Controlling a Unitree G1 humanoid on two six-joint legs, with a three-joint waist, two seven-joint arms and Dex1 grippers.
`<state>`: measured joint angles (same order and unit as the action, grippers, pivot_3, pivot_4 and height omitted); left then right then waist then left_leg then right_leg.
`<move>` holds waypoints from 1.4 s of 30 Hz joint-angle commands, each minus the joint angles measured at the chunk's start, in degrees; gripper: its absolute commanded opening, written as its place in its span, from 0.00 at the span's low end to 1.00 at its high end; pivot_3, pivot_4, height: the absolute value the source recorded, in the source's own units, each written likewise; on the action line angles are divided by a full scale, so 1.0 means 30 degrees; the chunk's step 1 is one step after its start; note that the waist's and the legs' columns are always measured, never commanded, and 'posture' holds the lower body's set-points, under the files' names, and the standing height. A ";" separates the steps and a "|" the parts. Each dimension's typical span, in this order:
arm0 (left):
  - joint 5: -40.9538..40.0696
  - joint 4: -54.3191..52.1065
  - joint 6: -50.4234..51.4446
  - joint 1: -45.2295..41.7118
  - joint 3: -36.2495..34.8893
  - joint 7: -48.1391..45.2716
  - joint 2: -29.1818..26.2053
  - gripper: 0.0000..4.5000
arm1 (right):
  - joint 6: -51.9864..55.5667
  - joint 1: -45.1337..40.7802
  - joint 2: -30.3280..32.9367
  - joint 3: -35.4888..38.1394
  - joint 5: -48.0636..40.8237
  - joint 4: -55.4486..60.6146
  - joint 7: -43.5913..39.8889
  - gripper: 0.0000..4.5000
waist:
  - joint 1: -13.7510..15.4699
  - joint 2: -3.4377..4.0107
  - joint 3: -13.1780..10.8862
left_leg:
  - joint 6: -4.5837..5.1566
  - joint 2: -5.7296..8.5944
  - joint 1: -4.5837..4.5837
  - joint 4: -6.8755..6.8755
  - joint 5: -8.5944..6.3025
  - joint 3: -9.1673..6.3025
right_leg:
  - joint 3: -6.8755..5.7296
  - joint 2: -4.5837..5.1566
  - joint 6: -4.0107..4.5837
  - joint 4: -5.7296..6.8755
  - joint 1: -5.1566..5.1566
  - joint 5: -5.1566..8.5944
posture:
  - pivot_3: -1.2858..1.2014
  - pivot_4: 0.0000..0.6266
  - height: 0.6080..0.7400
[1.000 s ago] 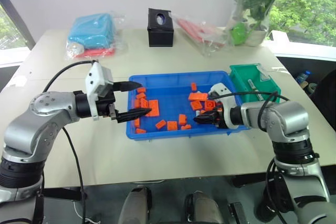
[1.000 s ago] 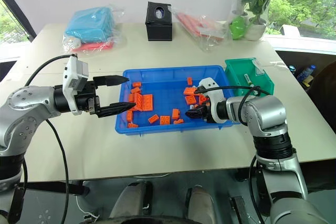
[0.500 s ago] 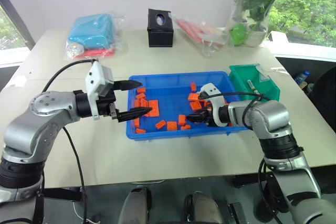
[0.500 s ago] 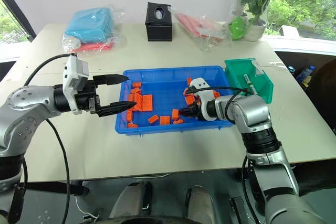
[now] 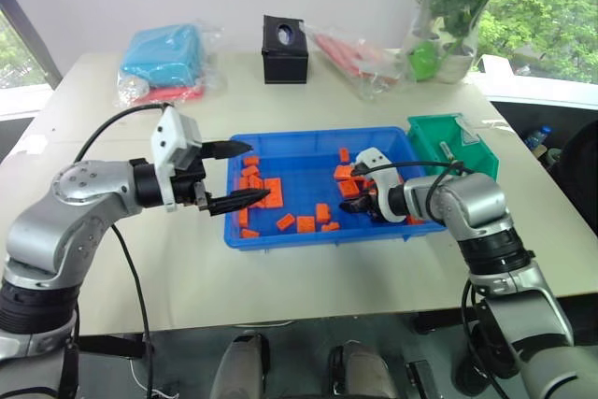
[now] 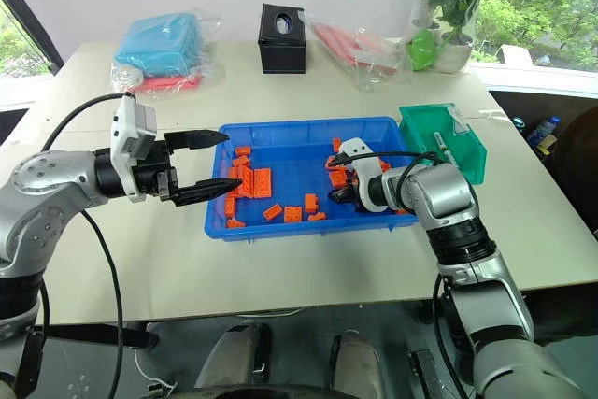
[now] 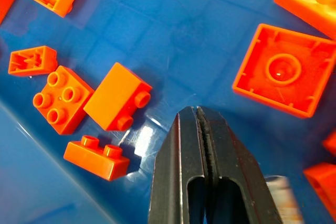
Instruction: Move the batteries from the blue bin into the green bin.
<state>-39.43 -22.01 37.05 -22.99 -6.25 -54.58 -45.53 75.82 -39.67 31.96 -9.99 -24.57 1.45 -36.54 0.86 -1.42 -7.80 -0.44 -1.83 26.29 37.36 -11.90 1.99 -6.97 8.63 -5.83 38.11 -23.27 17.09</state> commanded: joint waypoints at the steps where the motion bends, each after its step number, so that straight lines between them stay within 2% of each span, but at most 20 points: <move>1: -0.0020 -0.0156 -0.0495 -0.0019 -0.0409 -0.0088 0.0043 1.00 | 0.1279 -0.0611 0.1920 0.0824 -0.0816 0.2273 -0.0735 0.29 | -0.0005 0.0001 -0.0001 | 0.0000 0.0000 -0.0001 -0.0001 0.0000 0.0001 | 0.0002 0.0000 0.0000 -0.0002 0.0002 0.0000 | 0.52 0.24 0.27; 6: 0.0175 -0.0055 -0.0815 0.0134 -0.0197 -0.0146 0.0316 1.00 | 0.1587 -0.0553 0.4355 0.0568 -0.1106 0.2516 -0.1634 0.29 | -0.0041 -0.0012 0.0008 | -0.0004 -0.0004 -0.0010 -0.0012 -0.0004 0.0008 | 0.0000 -0.0001 0.0019 -0.0010 -0.0001 0.0011 | 0.52 0.24 0.27; 9: 0.0293 0.0033 -0.1024 0.0111 -0.0034 -0.0122 0.0565 1.00 | 0.0999 -0.0225 0.5133 -0.0142 -0.0897 0.2144 -0.2078 0.29 | -0.0044 -0.0008 0.0005 | -0.0003 -0.0006 -0.0012 -0.0017 -0.0005 0.0018 | 0.0002 0.0004 0.0047 -0.0012 -0.0003 0.0027 | 0.52 0.24 0.27; 17: 0.0425 0.0046 -0.1146 -0.0025 -0.0013 -0.0048 0.0779 1.00 | -0.0883 -0.0601 0.4442 -0.1856 -0.0142 0.0489 -0.2673 0.29 | -0.0033 -0.0006 0.0004 | 0.0001 -0.0007 -0.0011 -0.0014 -0.0003 0.0019 | 0.0003 0.0003 0.0005 -0.0013 0.0003 0.0002 | 0.52 0.24 0.27; 27: 0.0345 -0.0418 -0.0995 0.0332 -0.0354 0.0468 0.0740 1.00 | -0.3992 -0.2449 0.4739 -0.5956 0.1690 -0.0949 -0.6480 0.29 | -0.0036 -0.0006 0.0004 | 0.0001 -0.0005 -0.0011 -0.0009 -0.0003 0.0013 | 0.0000 0.0004 0.0004 -0.0014 0.0002 0.0002 | 0.52 0.24 0.27; 30: 0.0225 -0.0735 -0.0952 0.0643 -0.0489 0.0714 0.0738 1.00 | -0.4397 -0.3154 0.4749 -0.6618 0.2125 -0.1145 -0.7583 0.47 | -0.0056 -0.0004 0.0002 | 0.0000 -0.0006 -0.0010 -0.0012 -0.0003 0.0015 | 0.0002 0.0004 0.0001 -0.0012 -0.0001 0.0001 | 0.52 0.24 0.27; 34: 0.0090 -0.1157 -0.0856 0.1094 -0.0665 0.1037 0.0728 1.00 | -0.5369 -0.3883 0.5074 -0.7690 0.3016 -0.1484 -0.9221 0.92 | -0.0031 0.0003 -0.0002 | -0.0001 -0.0006 -0.0009 -0.0012 -0.0003 0.0012 | 0.0000 0.0004 0.0000 -0.0012 -0.0002 0.0000 | 0.52 0.24 0.27; 35: 0.0048 -0.1264 -0.0821 0.1210 -0.0729 0.1113 0.0725 1.00 | -0.5936 -0.4120 0.5188 -0.8029 0.3393 -0.1757 -0.9761 0.99 | -0.0034 0.0002 -0.0001 | -0.0003 -0.0005 -0.0010 -0.0011 -0.0004 0.0014 | -0.0001 0.0005 0.0000 -0.0014 -0.0002 0.0000 | 0.52 0.24 0.27; 42: -0.0318 -0.2080 -0.0532 0.1952 -0.0980 0.1802 0.0896 1.00 | -1.0530 -0.5947 0.5318 -0.9379 0.5693 -0.4581 -1.3918 0.99 | -0.0051 0.0015 -0.0010 | -0.0011 -0.0005 -0.0010 -0.0014 -0.0008 0.0020 | 0.0001 0.0006 -0.0001 -0.0019 -0.0004 0.0001 | 0.52 0.24 0.27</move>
<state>-39.30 -26.10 35.54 -17.49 -7.71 -49.83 -42.95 48.20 -54.67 47.34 -38.21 -9.37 -10.74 -74.74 0.71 -1.38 -7.83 -0.47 -1.84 26.25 37.32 -11.93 2.05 -6.97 8.64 -5.83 38.05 -23.29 17.09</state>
